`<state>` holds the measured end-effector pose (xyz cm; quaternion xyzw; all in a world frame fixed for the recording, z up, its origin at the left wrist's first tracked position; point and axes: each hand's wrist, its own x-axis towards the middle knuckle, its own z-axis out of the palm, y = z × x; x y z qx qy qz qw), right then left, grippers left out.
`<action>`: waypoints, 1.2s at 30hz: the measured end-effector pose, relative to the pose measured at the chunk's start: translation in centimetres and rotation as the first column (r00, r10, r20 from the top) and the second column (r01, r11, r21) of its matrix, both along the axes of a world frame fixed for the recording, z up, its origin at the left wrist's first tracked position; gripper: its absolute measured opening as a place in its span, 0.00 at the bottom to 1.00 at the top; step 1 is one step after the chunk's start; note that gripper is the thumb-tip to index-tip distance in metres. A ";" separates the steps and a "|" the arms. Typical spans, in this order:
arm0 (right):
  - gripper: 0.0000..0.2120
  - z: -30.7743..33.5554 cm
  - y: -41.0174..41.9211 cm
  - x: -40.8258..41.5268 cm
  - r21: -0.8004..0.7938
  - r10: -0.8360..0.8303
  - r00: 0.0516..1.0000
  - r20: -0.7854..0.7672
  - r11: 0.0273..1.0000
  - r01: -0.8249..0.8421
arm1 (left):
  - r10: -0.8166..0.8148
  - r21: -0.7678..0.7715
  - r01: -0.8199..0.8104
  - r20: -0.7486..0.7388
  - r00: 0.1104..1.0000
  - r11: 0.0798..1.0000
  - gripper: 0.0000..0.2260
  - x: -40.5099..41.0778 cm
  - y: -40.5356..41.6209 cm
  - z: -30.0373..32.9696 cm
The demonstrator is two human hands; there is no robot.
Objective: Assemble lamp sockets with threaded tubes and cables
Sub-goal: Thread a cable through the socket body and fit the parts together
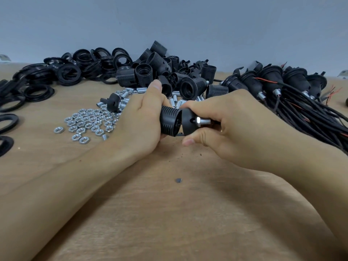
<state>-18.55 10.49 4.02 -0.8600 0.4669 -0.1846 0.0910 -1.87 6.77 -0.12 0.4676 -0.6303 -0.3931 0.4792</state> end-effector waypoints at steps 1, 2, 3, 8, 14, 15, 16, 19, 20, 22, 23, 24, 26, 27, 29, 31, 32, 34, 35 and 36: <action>0.16 0.0 0.0 -0.2 0.013 0.019 0.999 0.048 1.000 -0.020 | -0.003 0.027 0.004 -0.043 0.999 1.000 0.28 -0.1 0.0 0.0; 0.16 -0.1 0.0 -0.4 0.042 0.037 0.994 0.099 0.998 -0.041 | -0.010 0.057 0.015 -0.087 0.996 0.998 0.28 -0.1 0.0 0.0; 0.17 -0.1 0.0 -0.6 0.081 0.053 0.988 0.143 0.995 -0.065 | -0.014 0.092 0.025 -0.119 0.993 0.995 0.29 0.0 0.1 0.1; 0.11 -0.3 -0.4 -1.2 0.212 0.107 0.938 0.331 0.960 -0.184 | 0.008 0.279 0.030 -0.133 0.991 0.960 0.23 0.1 0.5 0.4; 0.12 -0.6 -0.6 -1.3 0.247 0.082 0.930 0.358 0.952 -0.179 | 0.011 0.367 0.051 -0.167 0.986 0.929 0.24 -0.2 0.6 0.6; 0.12 -0.6 -0.6 -1.3 0.251 0.086 0.925 0.370 0.950 -0.189 | -0.001 0.378 0.069 -0.178 0.984 0.923 0.24 -0.2 0.6 0.7; 0.12 -0.6 -0.6 -1.3 0.244 0.086 0.923 0.375 0.952 -0.187 | -0.008 0.381 0.079 -0.183 0.983 0.921 0.24 -0.2 0.6 0.7; 0.10 -0.9 -0.6 -0.8 0.188 0.070 0.935 0.346 0.972 -0.142 | 0.038 0.360 0.028 -0.175 0.984 0.932 0.22 -0.3 0.5 0.5; 0.10 -1.0 -0.5 -0.6 0.165 0.071 0.943 0.326 0.978 -0.131 | 0.061 0.356 0.006 -0.177 0.982 0.934 0.22 -0.3 0.5 0.4; 0.12 -1.2 -0.4 -0.3 0.107 0.081 0.959 0.273 0.988 -0.113 | 0.093 0.356 -0.022 -0.183 0.979 0.934 0.21 -0.3 0.4 0.2; 0.14 -1.2 -0.3 -0.2 0.076 0.083 0.966 0.246 0.992 -0.105 | 0.103 0.354 -0.033 -0.182 0.978 0.935 0.21 -0.3 0.4 0.1; 0.16 -1.2 -0.3 -0.1 0.050 0.081 0.972 0.222 0.994 -0.094 | 0.111 0.349 -0.043 -0.178 0.978 0.936 0.22 -0.3 0.4 0.0; 0.20 -1.3 -0.3 0.1 0.010 0.069 0.980 0.189 0.997 -0.073 | 0.137 0.326 -0.077 -0.164 0.977 0.942 0.22 -0.3 0.3 -0.3; 0.20 -1.5 -0.3 0.1 -0.009 0.066 0.981 0.181 0.998 -0.066 | 0.153 0.307 -0.098 -0.159 0.975 0.947 0.23 -0.4 0.3 -0.4; 0.17 -1.7 -0.3 0.3 -0.044 0.062 0.981 0.182 0.998 -0.055 | 0.182 0.255 -0.140 -0.147 0.972 0.957 0.24 -0.5 0.2 -0.7; 0.15 -1.9 -0.2 0.5 -0.070 0.046 0.980 0.192 0.997 -0.033 | 0.208 0.209 -0.178 -0.129 0.970 0.961 0.24 -0.4 0.2 -0.8; 0.15 -2.0 -0.2 0.6 -0.082 0.034 0.982 0.188 0.996 -0.019 | 0.208 0.189 -0.182 -0.124 0.970 0.965 0.24 -0.4 0.2 -0.9; 0.16 -2.2 -0.2 1.0 -0.124 0.025 0.988 0.154 0.992 -0.006 | 0.208 0.156 -0.188 -0.130 0.969 0.970 0.23 -0.4 0.2 -1.1; 0.17 -2.3 -0.2 1.2 -0.156 0.024 0.990 0.137 0.988 -0.002 | 0.218 0.149 -0.197 -0.141 0.966 0.969 0.23 -0.5 0.2 -1.2; 0.19 -2.4 -0.2 1.3 -0.184 0.020 0.991 0.132 0.983 0.005 | 0.233 0.147 -0.211 -0.153 0.960 0.966 0.24 -0.5 0.2 -1.3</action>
